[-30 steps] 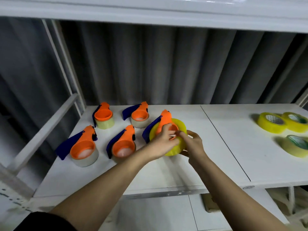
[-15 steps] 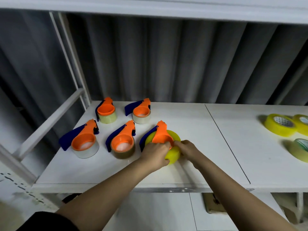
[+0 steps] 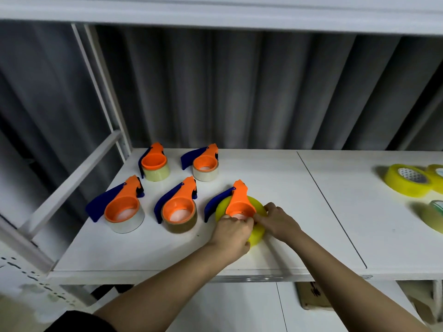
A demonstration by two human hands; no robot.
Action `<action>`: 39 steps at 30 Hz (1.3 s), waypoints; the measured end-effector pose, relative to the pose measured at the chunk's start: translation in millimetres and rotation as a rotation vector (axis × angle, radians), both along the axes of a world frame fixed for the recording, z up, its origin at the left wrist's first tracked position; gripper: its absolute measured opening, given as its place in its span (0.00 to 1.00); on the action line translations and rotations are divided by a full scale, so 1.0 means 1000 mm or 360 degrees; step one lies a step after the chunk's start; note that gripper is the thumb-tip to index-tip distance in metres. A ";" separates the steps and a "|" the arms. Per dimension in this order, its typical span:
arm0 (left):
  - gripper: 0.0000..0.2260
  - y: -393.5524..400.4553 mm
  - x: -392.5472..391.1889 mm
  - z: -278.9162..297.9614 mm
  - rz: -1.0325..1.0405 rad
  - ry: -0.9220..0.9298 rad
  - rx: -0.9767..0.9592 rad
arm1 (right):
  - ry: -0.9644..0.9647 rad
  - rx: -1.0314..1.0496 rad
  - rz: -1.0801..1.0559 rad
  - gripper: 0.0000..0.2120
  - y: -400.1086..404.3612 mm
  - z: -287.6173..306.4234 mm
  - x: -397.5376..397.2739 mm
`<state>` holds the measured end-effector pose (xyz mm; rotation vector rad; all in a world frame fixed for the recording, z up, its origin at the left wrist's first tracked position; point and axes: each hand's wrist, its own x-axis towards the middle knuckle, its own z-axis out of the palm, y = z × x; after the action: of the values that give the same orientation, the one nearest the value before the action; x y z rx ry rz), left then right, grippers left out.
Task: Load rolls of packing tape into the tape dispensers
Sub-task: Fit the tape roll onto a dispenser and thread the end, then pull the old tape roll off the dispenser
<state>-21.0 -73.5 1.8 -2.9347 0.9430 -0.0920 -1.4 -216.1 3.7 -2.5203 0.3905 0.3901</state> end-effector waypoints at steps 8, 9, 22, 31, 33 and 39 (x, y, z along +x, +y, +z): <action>0.16 0.002 0.004 -0.011 -0.0059 0.0025 -0.0102 | 0.0018 0.0260 -0.0065 0.37 -0.003 -0.008 -0.001; 0.16 0.005 0.005 -0.010 -0.0086 0.0028 -0.0108 | 0.0033 0.0271 -0.0055 0.36 -0.004 -0.007 0.001; 0.14 0.115 0.044 0.022 0.0283 -0.0137 -0.0542 | -0.0720 -0.0154 0.0188 0.13 0.054 0.033 0.022; 0.22 0.154 0.049 0.011 0.0103 0.0191 0.0192 | -0.0723 -0.0662 0.0518 0.16 0.140 0.022 0.040; 0.20 0.148 0.047 0.005 0.0127 0.0171 0.0193 | -0.0625 -0.0811 0.0556 0.17 0.149 0.018 0.041; 0.14 0.139 0.048 -0.005 0.0139 0.0136 0.0058 | -0.0514 -0.0840 0.0539 0.18 0.157 0.012 0.036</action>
<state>26.6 65.2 -3.2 -2.9622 0.8159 0.0541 34.4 -58.8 16.1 -3.1078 -0.0797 -0.0118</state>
